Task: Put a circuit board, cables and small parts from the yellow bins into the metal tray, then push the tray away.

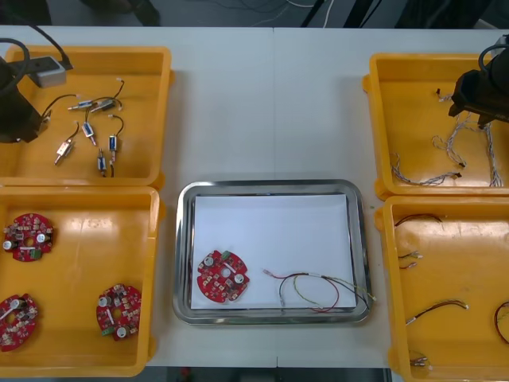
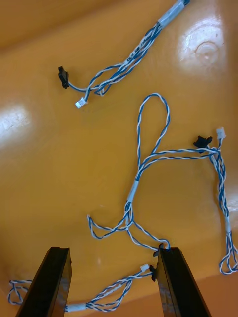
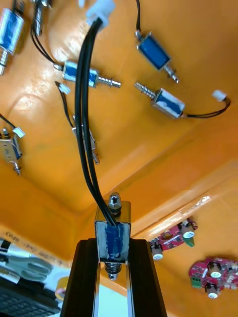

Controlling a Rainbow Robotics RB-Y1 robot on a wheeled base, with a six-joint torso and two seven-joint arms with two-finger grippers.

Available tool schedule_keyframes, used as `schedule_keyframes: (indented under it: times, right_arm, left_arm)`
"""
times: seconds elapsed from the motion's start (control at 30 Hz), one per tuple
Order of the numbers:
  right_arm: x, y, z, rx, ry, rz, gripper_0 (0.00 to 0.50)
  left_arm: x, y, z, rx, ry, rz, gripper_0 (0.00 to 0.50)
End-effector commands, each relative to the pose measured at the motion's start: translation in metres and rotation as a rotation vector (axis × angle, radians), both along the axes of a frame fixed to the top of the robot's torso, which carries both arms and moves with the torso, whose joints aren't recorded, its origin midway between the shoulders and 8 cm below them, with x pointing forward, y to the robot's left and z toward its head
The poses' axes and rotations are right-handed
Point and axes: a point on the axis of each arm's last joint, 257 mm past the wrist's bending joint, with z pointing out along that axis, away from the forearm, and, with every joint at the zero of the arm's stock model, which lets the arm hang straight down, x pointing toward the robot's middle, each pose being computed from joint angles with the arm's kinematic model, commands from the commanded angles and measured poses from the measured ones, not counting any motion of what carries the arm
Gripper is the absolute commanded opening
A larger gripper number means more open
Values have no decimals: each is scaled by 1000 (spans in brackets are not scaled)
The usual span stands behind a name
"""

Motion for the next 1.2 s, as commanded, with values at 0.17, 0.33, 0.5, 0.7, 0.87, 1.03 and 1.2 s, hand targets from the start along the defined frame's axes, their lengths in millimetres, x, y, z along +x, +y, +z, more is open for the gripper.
schedule_keyframes:
  times: [0.17,0.33,0.5,0.7,0.87,1.03,1.2]
  right_arm:
    - [24,-15,30,26,-76,-77,500]
    - [30,-18,24,24,-88,-86,500]
    - [35,-24,18,22,-106,-95,500]
    - [38,-27,8,26,-113,-110,500]
    - [38,-29,-2,41,-109,-125,500]
    - [40,-31,-13,61,-116,-141,500]
    - [43,-26,-18,86,-123,-150,500]
  left_arm:
    - [2,-22,52,-101,-199,209,0]
    - [3,-52,54,-163,-245,225,0]
    - [-2,-85,47,-238,-269,248,0]
    - [-11,-121,37,-331,-270,271,0]
    - [-20,-147,30,-398,-277,290,0]
    - [-25,-180,29,-448,-298,297,0]
    - [-34,-215,14,-473,-277,322,0]
